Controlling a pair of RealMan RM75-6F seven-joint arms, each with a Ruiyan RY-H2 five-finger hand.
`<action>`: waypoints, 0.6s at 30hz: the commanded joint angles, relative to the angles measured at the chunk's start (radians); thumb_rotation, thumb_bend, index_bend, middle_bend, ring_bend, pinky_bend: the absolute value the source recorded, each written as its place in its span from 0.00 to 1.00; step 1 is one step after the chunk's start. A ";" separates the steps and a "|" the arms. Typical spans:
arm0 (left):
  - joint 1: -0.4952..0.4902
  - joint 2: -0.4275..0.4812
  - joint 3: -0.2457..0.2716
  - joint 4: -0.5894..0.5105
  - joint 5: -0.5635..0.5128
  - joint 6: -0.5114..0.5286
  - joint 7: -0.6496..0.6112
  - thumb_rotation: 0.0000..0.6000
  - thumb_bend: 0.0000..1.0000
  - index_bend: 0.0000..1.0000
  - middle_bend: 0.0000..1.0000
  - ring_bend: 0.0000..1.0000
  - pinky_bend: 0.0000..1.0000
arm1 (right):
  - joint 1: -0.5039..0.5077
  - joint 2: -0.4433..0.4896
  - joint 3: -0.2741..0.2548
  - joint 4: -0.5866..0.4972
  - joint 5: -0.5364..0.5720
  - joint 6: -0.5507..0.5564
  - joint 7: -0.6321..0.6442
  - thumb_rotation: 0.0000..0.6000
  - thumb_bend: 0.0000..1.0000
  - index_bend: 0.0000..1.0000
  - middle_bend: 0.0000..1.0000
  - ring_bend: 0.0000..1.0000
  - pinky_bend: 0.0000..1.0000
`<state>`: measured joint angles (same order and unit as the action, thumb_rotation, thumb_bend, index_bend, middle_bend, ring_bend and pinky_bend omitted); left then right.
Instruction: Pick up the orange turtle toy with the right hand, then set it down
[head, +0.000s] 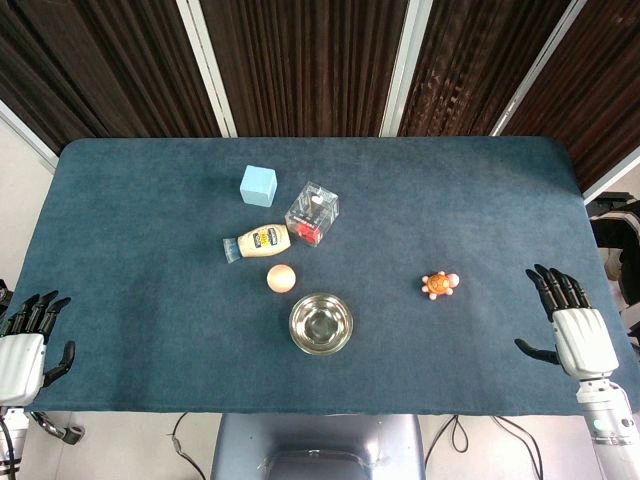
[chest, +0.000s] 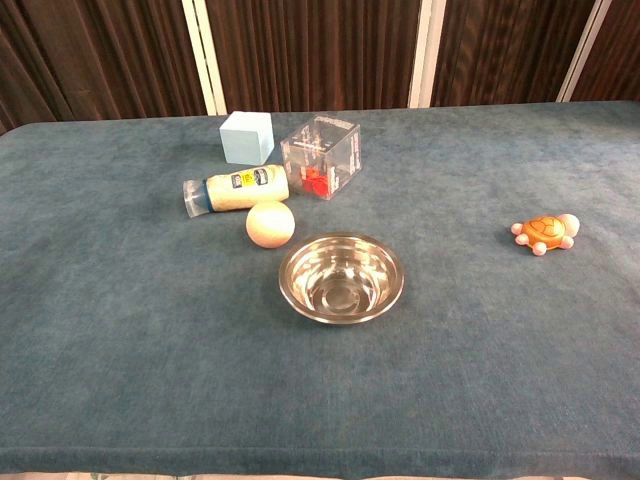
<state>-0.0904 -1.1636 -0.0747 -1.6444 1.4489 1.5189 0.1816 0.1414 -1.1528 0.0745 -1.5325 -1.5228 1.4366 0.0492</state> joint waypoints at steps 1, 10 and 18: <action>0.004 -0.007 -0.004 0.004 -0.007 0.010 0.018 1.00 0.44 0.18 0.11 0.07 0.23 | 0.003 -0.003 -0.003 0.005 -0.004 -0.003 0.003 1.00 0.12 0.17 0.14 0.08 0.20; 0.001 -0.015 -0.006 0.018 -0.005 0.005 -0.007 1.00 0.44 0.19 0.11 0.07 0.23 | 0.015 -0.012 0.002 0.021 0.004 -0.020 0.005 1.00 0.12 0.19 0.14 0.21 0.21; 0.001 -0.023 -0.001 0.045 0.002 0.000 -0.038 1.00 0.44 0.19 0.11 0.08 0.25 | 0.034 -0.101 0.019 0.130 -0.053 0.046 0.014 1.00 0.12 0.34 0.22 0.81 0.72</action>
<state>-0.0897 -1.1843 -0.0754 -1.6044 1.4510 1.5193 0.1517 0.1631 -1.2209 0.0868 -1.4438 -1.5514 1.4623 0.0554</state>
